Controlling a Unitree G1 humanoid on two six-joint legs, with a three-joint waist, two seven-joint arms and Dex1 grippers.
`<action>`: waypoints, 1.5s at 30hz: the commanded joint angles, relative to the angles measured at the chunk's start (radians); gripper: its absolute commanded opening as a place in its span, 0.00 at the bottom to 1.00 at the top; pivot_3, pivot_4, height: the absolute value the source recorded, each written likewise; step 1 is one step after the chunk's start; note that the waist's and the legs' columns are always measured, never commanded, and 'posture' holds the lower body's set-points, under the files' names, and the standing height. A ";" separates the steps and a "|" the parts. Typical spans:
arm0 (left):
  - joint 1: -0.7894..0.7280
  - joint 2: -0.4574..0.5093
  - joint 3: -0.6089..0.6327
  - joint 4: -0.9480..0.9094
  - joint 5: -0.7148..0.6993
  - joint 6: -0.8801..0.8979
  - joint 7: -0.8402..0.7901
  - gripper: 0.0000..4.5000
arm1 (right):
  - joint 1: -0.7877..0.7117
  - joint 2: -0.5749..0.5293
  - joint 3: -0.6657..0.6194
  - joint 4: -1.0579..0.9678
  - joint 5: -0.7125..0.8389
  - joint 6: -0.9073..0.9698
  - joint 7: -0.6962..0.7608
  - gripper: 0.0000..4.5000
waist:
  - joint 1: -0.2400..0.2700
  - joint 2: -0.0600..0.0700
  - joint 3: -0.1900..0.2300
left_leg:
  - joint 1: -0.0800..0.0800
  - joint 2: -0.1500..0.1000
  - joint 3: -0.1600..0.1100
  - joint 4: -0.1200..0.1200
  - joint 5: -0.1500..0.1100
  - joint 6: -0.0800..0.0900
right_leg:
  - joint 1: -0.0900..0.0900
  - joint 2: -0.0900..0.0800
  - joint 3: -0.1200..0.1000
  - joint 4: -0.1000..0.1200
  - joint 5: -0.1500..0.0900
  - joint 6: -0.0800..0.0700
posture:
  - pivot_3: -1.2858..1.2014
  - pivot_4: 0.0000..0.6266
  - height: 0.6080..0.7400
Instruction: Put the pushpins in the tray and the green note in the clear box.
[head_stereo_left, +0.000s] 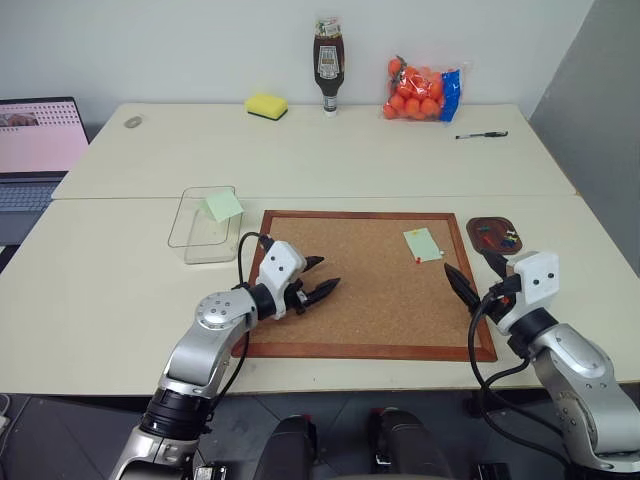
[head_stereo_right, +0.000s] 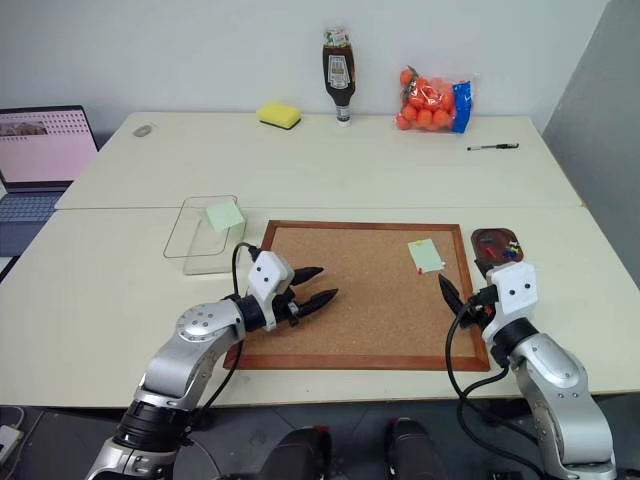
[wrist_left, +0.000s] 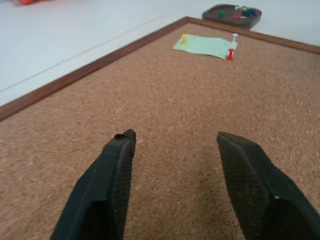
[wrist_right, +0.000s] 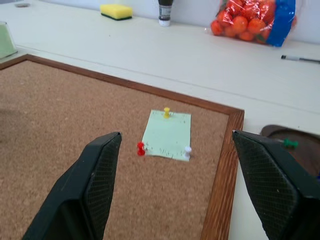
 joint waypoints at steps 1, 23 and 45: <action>-0.038 -0.014 -0.022 0.002 0.011 -0.009 -0.009 0.83 | -0.068 -0.026 -0.012 -0.020 0.021 0.051 -0.003 0.83 | 0.000 0.000 0.000 | 0.000 0.000 0.000 0.000 0.000 0.000 | 0.000 0.000 0.000 0.000 0.000 0.000 | 0.52 0.24 1.00; -0.105 -0.057 -0.075 0.160 0.078 -0.101 -0.042 0.44 | -0.356 0.000 0.084 0.164 0.020 0.234 -0.015 0.83 | -0.002 0.000 0.000 | -0.001 0.000 0.000 0.000 0.000 0.000 | 0.000 0.000 0.000 0.000 0.000 0.000 | 0.52 0.24 1.00; -0.079 -0.056 -0.116 0.173 0.124 -0.060 -0.055 0.00 | -0.708 0.029 0.211 0.744 -0.084 0.197 0.062 0.83 | -0.002 0.000 0.000 | 0.001 -0.001 0.001 0.000 0.000 0.000 | 0.000 0.000 0.000 0.002 0.001 0.000 | 0.52 0.24 1.00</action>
